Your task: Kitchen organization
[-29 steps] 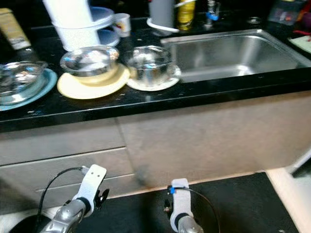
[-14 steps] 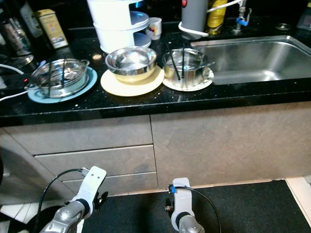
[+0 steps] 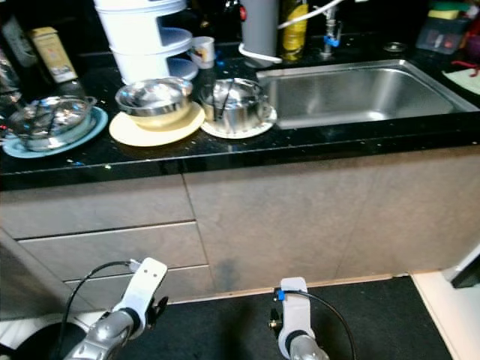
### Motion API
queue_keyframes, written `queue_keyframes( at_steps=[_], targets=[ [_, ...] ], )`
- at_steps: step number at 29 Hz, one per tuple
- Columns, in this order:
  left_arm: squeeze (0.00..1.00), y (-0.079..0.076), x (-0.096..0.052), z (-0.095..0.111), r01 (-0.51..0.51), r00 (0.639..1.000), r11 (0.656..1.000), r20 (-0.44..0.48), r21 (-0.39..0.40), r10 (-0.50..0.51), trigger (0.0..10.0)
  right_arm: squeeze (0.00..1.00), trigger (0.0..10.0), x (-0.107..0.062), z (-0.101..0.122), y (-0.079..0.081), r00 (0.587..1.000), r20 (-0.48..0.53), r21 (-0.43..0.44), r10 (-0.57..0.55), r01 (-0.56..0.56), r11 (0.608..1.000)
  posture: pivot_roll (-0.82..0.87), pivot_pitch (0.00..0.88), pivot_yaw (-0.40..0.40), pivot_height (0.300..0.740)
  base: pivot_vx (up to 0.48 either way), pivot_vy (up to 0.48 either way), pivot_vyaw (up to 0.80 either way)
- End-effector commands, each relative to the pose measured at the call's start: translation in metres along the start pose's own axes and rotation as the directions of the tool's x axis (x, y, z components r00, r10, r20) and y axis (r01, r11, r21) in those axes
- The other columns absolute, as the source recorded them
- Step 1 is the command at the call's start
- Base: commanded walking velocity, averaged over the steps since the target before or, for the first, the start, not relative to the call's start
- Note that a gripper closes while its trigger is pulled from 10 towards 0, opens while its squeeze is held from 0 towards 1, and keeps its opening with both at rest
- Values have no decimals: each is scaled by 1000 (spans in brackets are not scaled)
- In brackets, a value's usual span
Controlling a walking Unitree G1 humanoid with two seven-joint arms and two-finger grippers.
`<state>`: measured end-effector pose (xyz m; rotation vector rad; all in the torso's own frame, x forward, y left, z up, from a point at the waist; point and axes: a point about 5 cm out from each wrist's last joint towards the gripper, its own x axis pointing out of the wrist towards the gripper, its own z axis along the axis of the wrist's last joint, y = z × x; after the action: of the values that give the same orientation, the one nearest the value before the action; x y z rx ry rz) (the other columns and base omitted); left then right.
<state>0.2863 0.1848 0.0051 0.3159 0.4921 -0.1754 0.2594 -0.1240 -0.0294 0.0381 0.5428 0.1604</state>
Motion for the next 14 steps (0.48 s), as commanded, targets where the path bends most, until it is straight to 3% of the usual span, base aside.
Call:
queue_keyframes(
  at_steps=[1,7,12,14],
  targets=[
    [0,6,-4,-10,-28,999,1000,-19,-10,28,10000,0,10000,-1,-6,3,1000,-21,-5,9,-9,1000,-7,192,64,740,0,0,0],
    [0,13,-5,-8,-80,997,997,7,-17,80,10000,0,10000,-1,-4,2,1000,-13,-7,14,-14,1000,-7,195,63,740,0,0,0],
    [0,21,-7,2,-115,990,993,74,-22,117,10000,0,10000,0,8,7,996,68,-4,61,-61,998,-5,198,65,740,0,0,0],
    [0,27,-9,11,-144,982,989,122,-38,147,10000,0,10000,1,21,11,984,149,-1,102,-103,995,-5,198,65,740,0,0,0]
  ],
)
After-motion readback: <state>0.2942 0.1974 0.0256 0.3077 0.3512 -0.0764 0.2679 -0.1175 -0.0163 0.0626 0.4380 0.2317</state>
